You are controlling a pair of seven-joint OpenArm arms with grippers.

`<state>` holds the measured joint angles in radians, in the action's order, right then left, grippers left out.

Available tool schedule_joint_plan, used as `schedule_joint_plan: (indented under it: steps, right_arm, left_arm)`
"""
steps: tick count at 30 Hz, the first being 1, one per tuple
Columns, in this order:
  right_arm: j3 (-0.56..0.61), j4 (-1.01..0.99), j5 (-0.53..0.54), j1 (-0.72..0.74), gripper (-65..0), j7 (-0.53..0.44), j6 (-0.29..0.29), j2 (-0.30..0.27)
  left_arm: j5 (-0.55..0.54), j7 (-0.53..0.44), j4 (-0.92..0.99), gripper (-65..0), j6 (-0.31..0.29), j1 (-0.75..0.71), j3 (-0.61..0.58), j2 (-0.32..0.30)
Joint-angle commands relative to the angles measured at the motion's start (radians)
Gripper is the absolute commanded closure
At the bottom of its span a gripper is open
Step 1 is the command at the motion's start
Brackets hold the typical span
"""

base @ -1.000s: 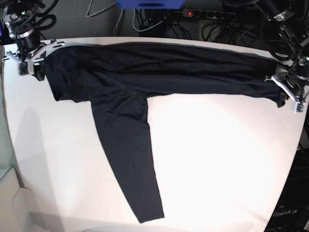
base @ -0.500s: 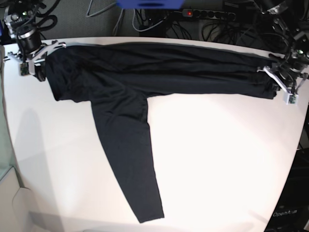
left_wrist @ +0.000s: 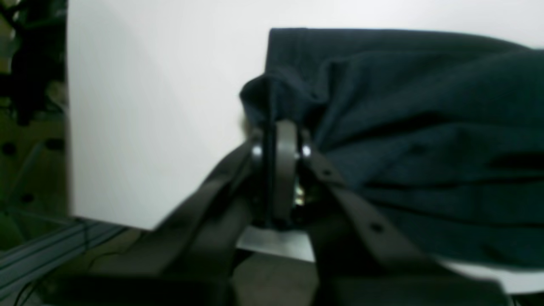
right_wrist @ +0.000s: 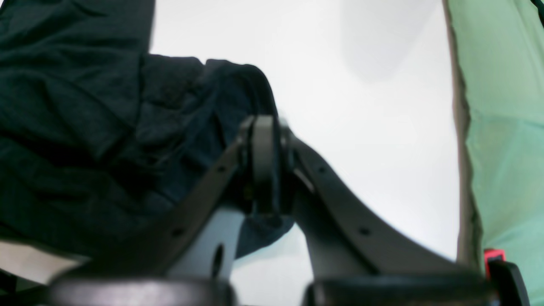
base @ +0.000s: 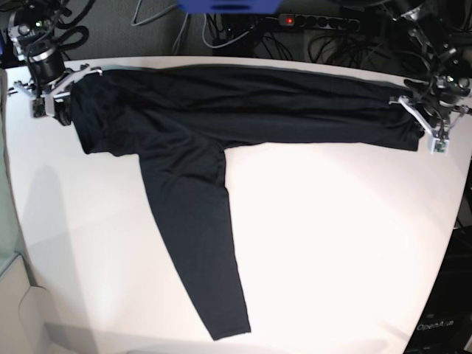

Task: Fold the T-shirt properly
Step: 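Release the right gripper and move it to the trailing sleeve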

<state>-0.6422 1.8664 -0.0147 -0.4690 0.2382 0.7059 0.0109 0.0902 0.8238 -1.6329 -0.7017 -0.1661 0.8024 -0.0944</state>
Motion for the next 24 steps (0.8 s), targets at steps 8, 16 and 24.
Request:
schedule_joint_plan:
  steps: [8, 16, 24]
  right_arm:
    - [-0.012, 0.017, 0.014, 0.026, -3.3, -0.017, -0.008, -0.012]
    - [-0.009, 0.017, 0.014, 0.089, -23.4, -0.015, -0.008, -0.018]
    - [0.098, -0.035, 0.014, 0.289, -28.4, 0.163, -0.008, -0.094]
  left_arm:
    - [-0.091, -0.019, -0.023, -38.4, 0.004, 0.004, 0.047, -0.006]
    - [-0.100, -0.019, -0.014, -39.2, 0.004, 0.004, 0.056, -0.009]
    - [-0.103, -0.014, -0.014, -39.3, 0.004, 0.007, 0.056, -0.009]
